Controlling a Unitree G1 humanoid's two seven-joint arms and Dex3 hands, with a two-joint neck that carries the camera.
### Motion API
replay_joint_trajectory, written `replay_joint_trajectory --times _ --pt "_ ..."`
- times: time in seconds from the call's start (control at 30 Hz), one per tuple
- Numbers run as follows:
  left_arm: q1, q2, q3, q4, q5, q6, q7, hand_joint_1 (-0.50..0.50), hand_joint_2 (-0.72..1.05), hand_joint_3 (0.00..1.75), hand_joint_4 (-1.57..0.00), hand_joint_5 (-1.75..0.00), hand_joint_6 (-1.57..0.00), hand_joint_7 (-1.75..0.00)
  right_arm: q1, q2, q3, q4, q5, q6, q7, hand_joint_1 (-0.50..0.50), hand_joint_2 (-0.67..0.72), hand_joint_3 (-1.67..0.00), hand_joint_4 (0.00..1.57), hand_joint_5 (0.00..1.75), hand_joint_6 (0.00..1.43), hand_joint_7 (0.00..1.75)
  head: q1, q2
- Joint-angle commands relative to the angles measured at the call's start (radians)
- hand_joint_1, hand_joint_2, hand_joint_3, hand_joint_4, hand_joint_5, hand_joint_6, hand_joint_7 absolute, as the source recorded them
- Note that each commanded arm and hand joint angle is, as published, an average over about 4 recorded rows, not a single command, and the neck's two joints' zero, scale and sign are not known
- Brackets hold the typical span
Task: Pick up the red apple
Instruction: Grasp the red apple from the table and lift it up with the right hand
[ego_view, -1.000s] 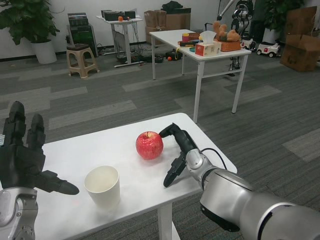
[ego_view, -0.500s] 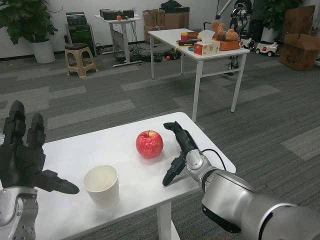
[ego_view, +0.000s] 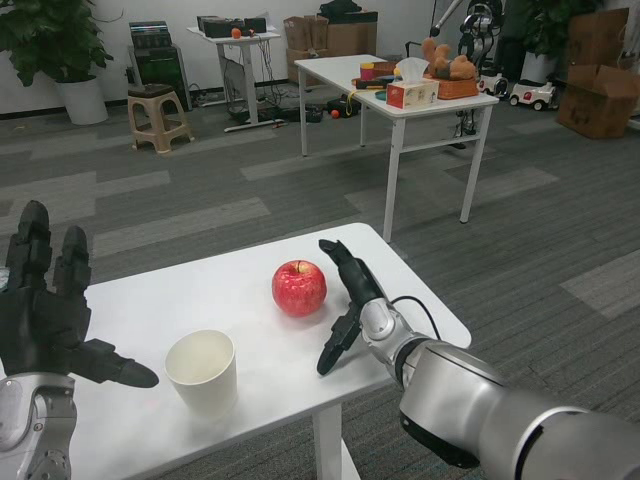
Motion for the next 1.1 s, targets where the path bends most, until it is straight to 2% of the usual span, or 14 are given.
replay_joint_trajectory --times 0.03,0.2,0.3,0.43,0.7,0.87,1.03,1.1 --pt "0.002 -0.002 0.004 -0.002 -0.008 -0.008 -0.001 -0.48 -0.55 0.09 0.0 -0.08 0.0 0.0 -0.008 0.019 0.062 -0.023 -0.007 0.012 -0.001 -0.46 0.41 0.0 0.0 0.0 0.0 0.14 0.002 0.002" --pt "0.002 -0.002 0.005 -0.003 -0.008 -0.008 -0.001 -0.48 -0.55 0.09 0.0 -0.1 0.0 0.0 -0.019 0.019 0.158 -0.047 -0.007 0.012 -0.001 -0.46 0.41 0.0 0.0 0.0 0.0 0.14 0.003 0.004" --pt "0.002 -0.002 0.006 -0.004 -0.008 -0.01 -0.001 -0.48 -0.55 0.02 0.0 -0.08 0.0 0.0 -0.024 0.019 0.2 -0.053 -0.006 0.012 -0.001 -0.46 0.41 0.0 0.0 0.0 0.0 0.14 0.004 0.006" --pt "0.005 -0.002 0.007 -0.003 -0.008 -0.012 -0.001 -0.48 -0.55 0.09 0.0 -0.1 0.0 0.0 -0.031 0.019 0.261 -0.06 -0.004 0.013 0.008 -0.46 0.36 0.0 0.0 0.0 0.0 0.14 0.004 0.004" --pt "0.007 -0.002 0.007 -0.004 -0.008 -0.013 -0.001 -0.48 -0.55 0.04 0.0 0.0 0.0 0.0 -0.034 0.019 0.289 -0.025 -0.001 0.014 0.03 -0.46 0.3 0.0 0.0 0.0 0.0 0.19 0.007 0.002" --pt "0.009 -0.002 0.007 -0.004 -0.008 -0.013 -0.001 -0.48 -0.55 0.04 0.0 -0.1 0.0 0.0 -0.034 0.017 0.299 0.016 -0.001 0.014 0.048 -0.46 0.25 0.0 0.0 0.0 0.0 0.21 0.007 0.001" --pt "0.011 -0.002 0.007 -0.004 -0.008 -0.013 -0.001 -0.48 -0.55 0.09 0.0 0.0 0.0 0.0 -0.035 0.009 0.311 0.052 0.0 0.014 0.063 -0.46 0.22 0.0 0.0 0.0 0.0 0.21 0.004 -0.003" --pt "0.011 -0.002 0.007 -0.004 -0.008 -0.013 -0.001 -0.48 -0.55 0.04 0.0 -0.05 0.0 0.0 -0.035 0.007 0.317 0.06 0.0 0.013 0.066 -0.46 0.22 0.0 0.0 0.0 0.0 0.21 0.004 -0.004"
